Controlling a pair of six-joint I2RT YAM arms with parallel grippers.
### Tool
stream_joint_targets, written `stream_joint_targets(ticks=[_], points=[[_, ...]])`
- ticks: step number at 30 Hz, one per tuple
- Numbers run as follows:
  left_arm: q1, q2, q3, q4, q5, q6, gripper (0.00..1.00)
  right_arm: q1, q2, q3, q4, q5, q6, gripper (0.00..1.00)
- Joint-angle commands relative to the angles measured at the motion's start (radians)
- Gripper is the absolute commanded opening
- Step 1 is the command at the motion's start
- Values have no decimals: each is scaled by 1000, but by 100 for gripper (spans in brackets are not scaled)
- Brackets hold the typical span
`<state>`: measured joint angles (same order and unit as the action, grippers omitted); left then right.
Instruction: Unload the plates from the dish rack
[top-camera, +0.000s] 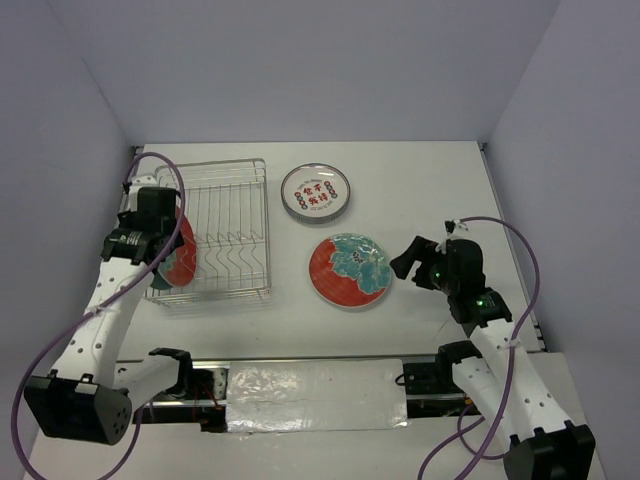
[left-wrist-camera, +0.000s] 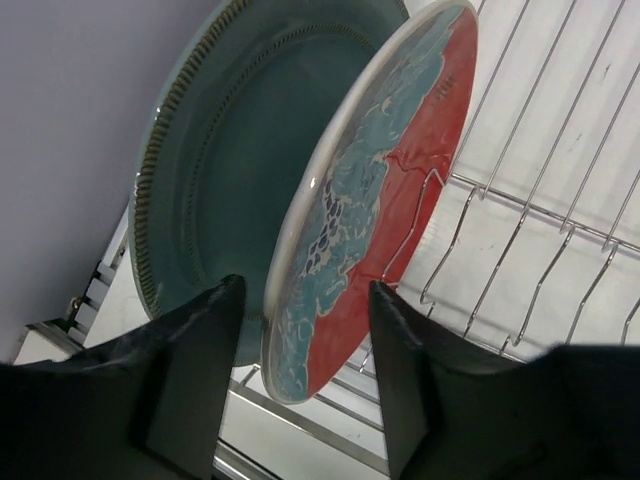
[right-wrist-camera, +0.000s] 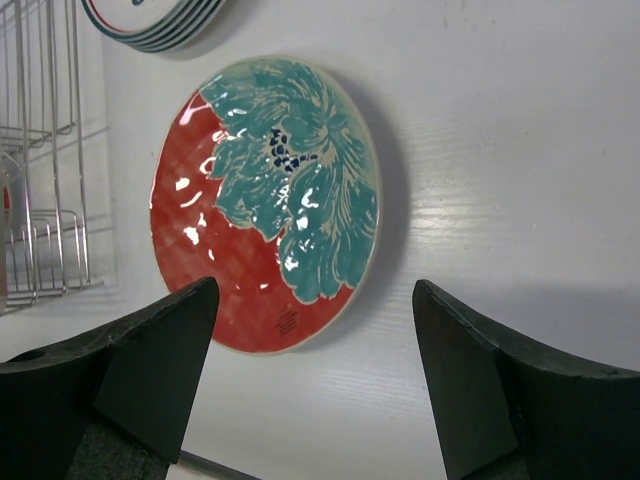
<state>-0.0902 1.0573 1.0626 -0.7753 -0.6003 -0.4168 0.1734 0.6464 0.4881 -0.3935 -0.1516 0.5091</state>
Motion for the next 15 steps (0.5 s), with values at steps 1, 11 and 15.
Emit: stream_joint_targets(ticks=[1,11,15], points=[[7,-19,-18,86,14,22,62,11,-11,-20,15,-31,-23,85],[7,-51,0,76,57,68,27,11,-22,-19,28,-42,-4,85],[7,-57,51,57,63,95,4,11,-39,-22,22,-49,3,85]])
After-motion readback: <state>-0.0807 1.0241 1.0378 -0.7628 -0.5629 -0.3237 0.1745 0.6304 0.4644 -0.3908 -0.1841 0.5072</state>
